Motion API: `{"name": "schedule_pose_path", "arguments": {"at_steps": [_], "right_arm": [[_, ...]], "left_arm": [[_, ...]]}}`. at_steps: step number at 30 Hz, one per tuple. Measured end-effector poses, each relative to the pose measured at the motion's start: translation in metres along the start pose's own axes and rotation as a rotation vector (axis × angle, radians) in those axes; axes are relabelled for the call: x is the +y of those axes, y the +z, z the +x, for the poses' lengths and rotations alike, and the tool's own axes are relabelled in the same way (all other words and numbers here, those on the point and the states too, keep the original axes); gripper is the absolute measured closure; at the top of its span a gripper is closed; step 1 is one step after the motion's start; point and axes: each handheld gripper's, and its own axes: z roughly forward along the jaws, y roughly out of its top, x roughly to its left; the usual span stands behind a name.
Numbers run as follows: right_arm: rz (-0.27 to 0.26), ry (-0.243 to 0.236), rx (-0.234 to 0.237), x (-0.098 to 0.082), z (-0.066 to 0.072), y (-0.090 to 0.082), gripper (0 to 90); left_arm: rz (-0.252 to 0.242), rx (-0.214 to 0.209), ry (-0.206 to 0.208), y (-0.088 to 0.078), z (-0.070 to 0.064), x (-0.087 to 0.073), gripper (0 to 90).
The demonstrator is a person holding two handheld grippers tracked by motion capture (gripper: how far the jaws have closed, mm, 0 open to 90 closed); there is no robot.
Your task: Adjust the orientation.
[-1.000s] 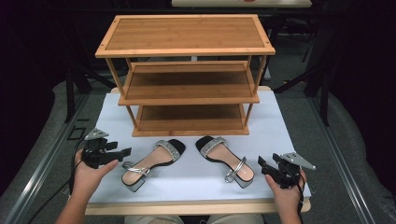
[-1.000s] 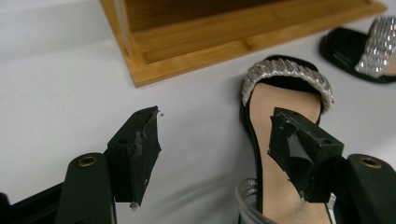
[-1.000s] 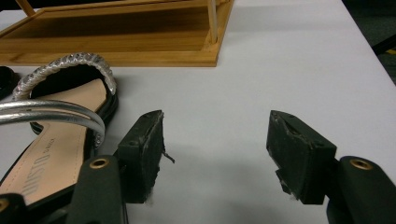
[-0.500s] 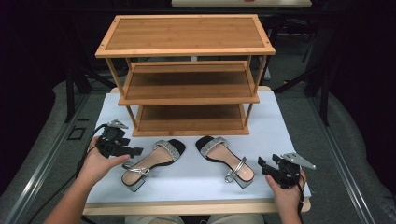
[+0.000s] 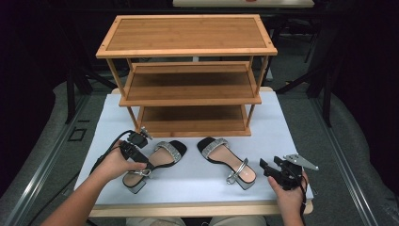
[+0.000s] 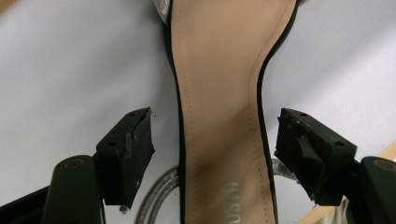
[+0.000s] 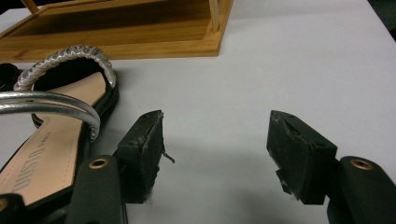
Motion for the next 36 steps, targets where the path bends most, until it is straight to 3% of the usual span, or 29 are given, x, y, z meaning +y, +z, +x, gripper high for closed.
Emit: {"name": "schedule_pose_path", "arguments": {"at_steps": [3, 8, 15, 19, 29, 36], "right_arm": [[0.001, 0.001, 0.002, 0.000, 0.000, 0.000, 35.9], [0.017, -0.006, 0.007, 0.000, 0.002, 0.001, 35.9], [0.018, -0.001, 0.011, 0.000, 0.002, 0.001, 35.8], [0.020, 0.007, 0.015, -0.001, 0.001, 0.002, 35.8], [0.019, 0.007, 0.022, 0.000, 0.001, 0.002, 35.9], [0.014, 0.009, 0.026, -0.001, 0.001, 0.003, 36.0]], "left_arm": [[0.044, 0.004, -0.004, 0.003, -0.001, 0.002, 27.1], [0.110, -0.036, -0.033, 0.008, 0.002, 0.005, 28.9], [0.152, -0.032, -0.027, 0.015, 0.000, 0.010, 33.5], [0.175, -0.019, -0.015, 0.017, -0.002, 0.013, 40.4], [0.252, 0.006, -0.018, 0.020, -0.005, 0.022, 41.3], [0.292, 0.000, -0.025, 0.025, -0.003, 0.025, 41.5]]}}
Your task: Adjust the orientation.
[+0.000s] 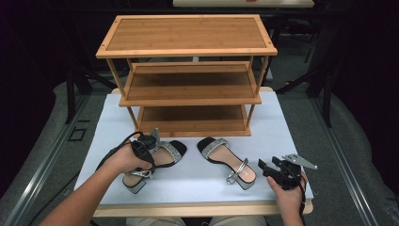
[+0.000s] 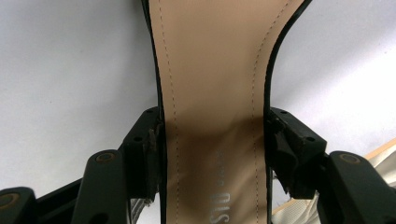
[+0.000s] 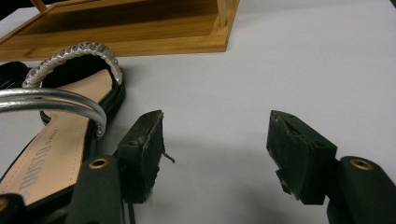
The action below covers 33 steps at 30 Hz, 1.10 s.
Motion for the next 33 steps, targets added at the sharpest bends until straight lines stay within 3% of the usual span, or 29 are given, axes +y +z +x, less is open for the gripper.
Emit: {"name": "schedule_pose_path", "arguments": {"at_steps": [12, 17, 19, 26, 29, 33], "right_arm": [[0.015, 0.009, 0.008, 0.000, -0.001, 0.001, 36.2], [0.019, 0.006, 0.008, 0.000, -0.001, 0.001, 36.3], [0.019, 0.009, 0.007, 0.000, -0.001, 0.001, 36.3], [0.017, 0.017, 0.009, 0.000, -0.003, 0.001, 36.3], [0.015, 0.016, 0.010, 0.000, -0.003, 0.001, 36.3], [0.016, 0.015, 0.012, 0.000, -0.002, 0.000, 36.3]], "left_arm": [[0.006, 0.005, 0.000, 0.005, -0.001, 0.001, 41.8], [0.007, -0.014, -0.019, 0.004, 0.001, 0.002, 42.5], [0.005, -0.010, -0.003, 0.003, 0.002, 0.002, 42.8], [-0.034, 0.003, 0.001, -0.017, 0.002, -0.001, 43.0], [-0.048, 0.017, -0.009, -0.025, 0.005, -0.003, 43.0], [-0.103, 0.014, -0.047, -0.033, 0.011, -0.006, 43.1]]}}
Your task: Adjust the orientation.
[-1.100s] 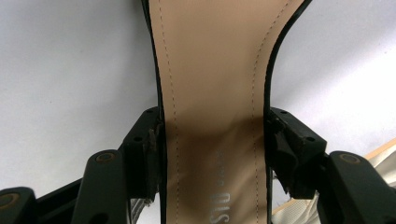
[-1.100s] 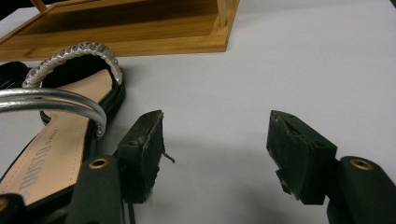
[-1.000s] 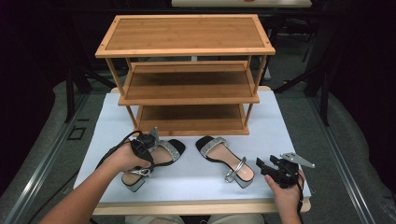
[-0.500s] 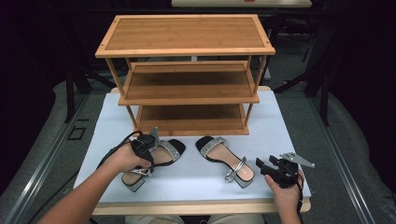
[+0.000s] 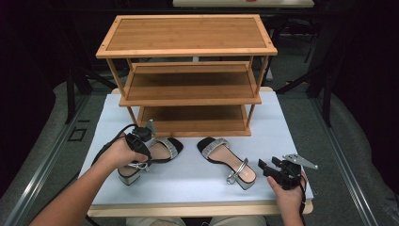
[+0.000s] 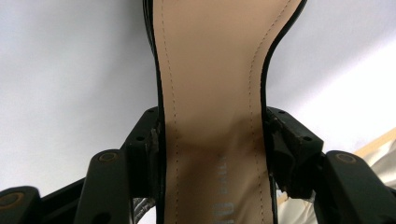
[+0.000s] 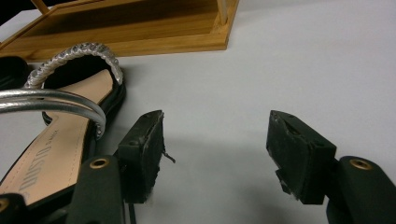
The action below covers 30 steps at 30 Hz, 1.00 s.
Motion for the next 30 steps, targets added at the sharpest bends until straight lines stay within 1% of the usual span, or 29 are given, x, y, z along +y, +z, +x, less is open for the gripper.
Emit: {"name": "schedule_pose_path", "arguments": {"at_steps": [1, 2, 3, 6, 7, 8, 9, 11, 12, 13, 15, 17, 19, 22, 23, 24, 25, 26, 27, 28, 29, 30], "right_arm": [[0.000, 0.000, -0.001, 0.000, 0.000, 0.000, 36.3], [0.000, 0.001, -0.001, 0.000, 0.000, 0.000, 36.3], [0.001, 0.002, -0.002, 0.000, 0.000, 0.001, 36.3], [0.008, 0.000, -0.004, 0.000, 0.001, 0.001, 36.3], [0.012, -0.006, -0.003, 0.000, 0.002, 0.002, 36.3], [-0.002, -0.005, 0.002, -0.001, 0.002, 0.003, 36.3], [-0.002, -0.005, 0.002, -0.001, 0.002, 0.003, 36.3], [0.000, -0.005, 0.003, -0.001, 0.002, 0.003, 36.3], [0.010, -0.007, 0.001, 0.000, 0.002, 0.002, 36.3], [-0.001, -0.002, 0.004, -0.001, 0.001, 0.003, 36.3], [-0.001, 0.000, 0.003, -0.001, 0.000, 0.003, 36.3], [0.009, 0.002, 0.003, -0.001, -0.001, 0.003, 36.3], [0.010, 0.001, 0.001, -0.001, -0.002, 0.003, 36.3], [-0.003, 0.002, 0.003, -0.001, -0.003, 0.002, 36.3], [-0.005, 0.003, 0.003, -0.001, -0.003, 0.002, 36.3], [0.005, 0.005, 0.002, 0.000, -0.004, 0.001, 36.3], [0.001, 0.010, 0.004, 0.000, -0.004, 0.001, 36.3], [0.001, 0.010, 0.004, 0.000, -0.004, 0.001, 36.3], [-0.003, 0.008, 0.006, 0.000, -0.004, 0.001, 36.4], [-0.005, 0.007, 0.005, -0.001, -0.003, 0.002, 36.4], [-0.005, 0.007, 0.005, -0.001, -0.003, 0.002, 36.4], [-0.004, 0.004, 0.004, -0.001, -0.003, 0.002, 36.4]], "left_arm": [[-0.012, -0.001, 0.003, -0.002, 0.002, 0.000, 43.1], [-0.029, -0.013, -0.007, -0.004, 0.003, 0.001, 43.1], [-0.035, -0.015, -0.013, -0.005, 0.004, 0.003, 43.1], [-0.062, -0.003, -0.055, -0.002, 0.007, 0.010, 43.1], [-0.076, -0.001, -0.080, 0.002, 0.008, 0.017, 43.1], [-0.082, -0.005, -0.093, 0.004, 0.008, 0.021, 43.0], [-0.082, -0.005, -0.093, 0.004, 0.008, 0.021, 43.1], [-0.103, -0.009, -0.124, 0.007, 0.008, 0.028, 43.1], [-0.105, -0.005, -0.133, 0.009, 0.008, 0.032, 43.0], [-0.110, 0.008, -0.165, 0.011, 0.006, 0.039, 43.0], [-0.111, 0.011, -0.171, 0.012, 0.007, 0.042, 43.0], [-0.134, 0.017, -0.206, 0.015, 0.006, 0.048, 43.0], [-0.141, 0.019, -0.209, 0.017, 0.007, 0.049, 43.0], [-0.129, 0.023, -0.204, 0.020, 0.005, 0.050, 42.6], [-0.126, 0.013, -0.201, 0.022, 0.005, 0.048, 42.3], [-0.122, -0.003, -0.200, 0.024, 0.006, 0.047, 41.9], [-0.141, 0.000, -0.197, 0.021, 0.007, 0.043, 40.3], [-0.141, 0.000, -0.197, 0.021, 0.007, 0.043, 39.6], [-0.178, -0.015, -0.198, 0.013, 0.008, 0.039, 38.8], [-0.196, -0.021, -0.182, 0.007, 0.009, 0.036, 38.0], [-0.196, -0.021, -0.182, 0.007, 0.009, 0.036, 38.0], [-0.211, -0.019, -0.162, 0.000, 0.008, 0.032, 38.0]]}}
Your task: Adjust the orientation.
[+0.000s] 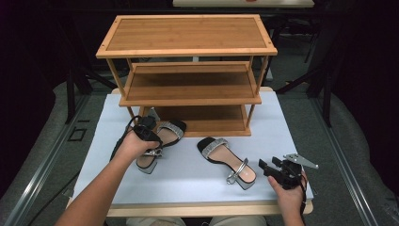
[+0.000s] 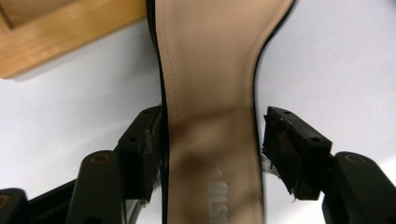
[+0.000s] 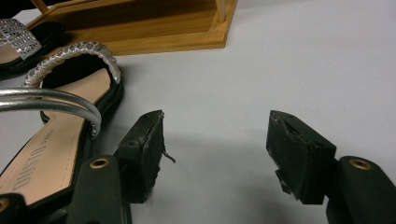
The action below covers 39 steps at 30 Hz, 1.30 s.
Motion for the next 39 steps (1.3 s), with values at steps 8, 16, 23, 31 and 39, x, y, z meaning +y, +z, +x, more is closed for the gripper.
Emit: {"name": "schedule_pose_path", "arguments": {"at_steps": [8, 16, 23, 31, 39], "right_arm": [[-0.001, 0.006, -0.001, 0.000, 0.001, 0.000, 36.4], [-0.003, 0.007, -0.001, 0.000, 0.002, 0.000, 36.4], [-0.003, 0.010, -0.004, -0.001, 0.001, 0.000, 36.4], [0.010, 0.012, -0.003, -0.001, 0.002, 0.000, 36.4], [0.006, 0.015, 0.001, -0.002, 0.001, 0.002, 36.4]], "left_arm": [[-0.165, -0.045, 0.098, -0.063, 0.010, -0.039, 38.1], [-0.243, -0.063, 0.137, -0.087, 0.031, -0.091, 38.9], [-0.211, -0.087, 0.142, -0.062, 0.044, -0.122, 39.1], [-0.185, -0.130, 0.230, -0.007, 0.033, -0.125, 36.0], [-0.274, -0.120, 0.241, 0.018, 0.024, -0.115, 39.8]]}}
